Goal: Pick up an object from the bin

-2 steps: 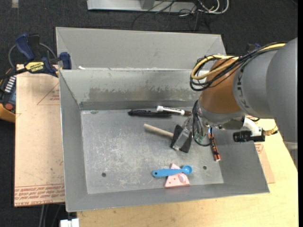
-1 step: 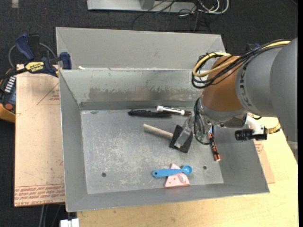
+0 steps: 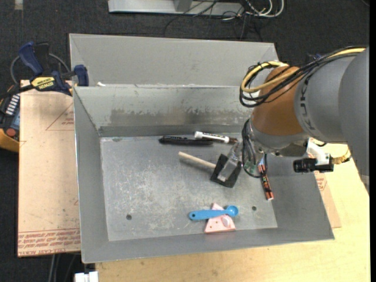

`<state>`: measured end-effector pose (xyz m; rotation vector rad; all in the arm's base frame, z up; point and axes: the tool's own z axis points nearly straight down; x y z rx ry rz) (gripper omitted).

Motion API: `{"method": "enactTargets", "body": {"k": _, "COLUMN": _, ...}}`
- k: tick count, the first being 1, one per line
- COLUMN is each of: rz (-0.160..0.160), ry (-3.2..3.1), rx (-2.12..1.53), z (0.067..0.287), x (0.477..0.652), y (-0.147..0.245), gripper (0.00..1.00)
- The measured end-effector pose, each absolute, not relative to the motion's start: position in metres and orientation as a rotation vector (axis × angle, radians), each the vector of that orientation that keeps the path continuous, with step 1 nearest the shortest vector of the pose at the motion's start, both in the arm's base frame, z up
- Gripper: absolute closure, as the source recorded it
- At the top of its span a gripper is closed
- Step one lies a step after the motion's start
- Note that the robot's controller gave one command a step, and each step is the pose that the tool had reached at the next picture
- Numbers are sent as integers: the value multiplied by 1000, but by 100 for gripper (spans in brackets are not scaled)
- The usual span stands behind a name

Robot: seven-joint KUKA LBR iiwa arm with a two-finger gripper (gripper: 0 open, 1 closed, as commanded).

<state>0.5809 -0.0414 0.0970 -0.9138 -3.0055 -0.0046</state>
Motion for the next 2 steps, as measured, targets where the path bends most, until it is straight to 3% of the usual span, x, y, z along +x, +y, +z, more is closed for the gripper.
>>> {"method": "enactTargets", "body": {"k": 2, "rz": -3, "ry": -3000, "rx": -911, "z": 130, "x": 579, "y": -41, "gripper": 100}}
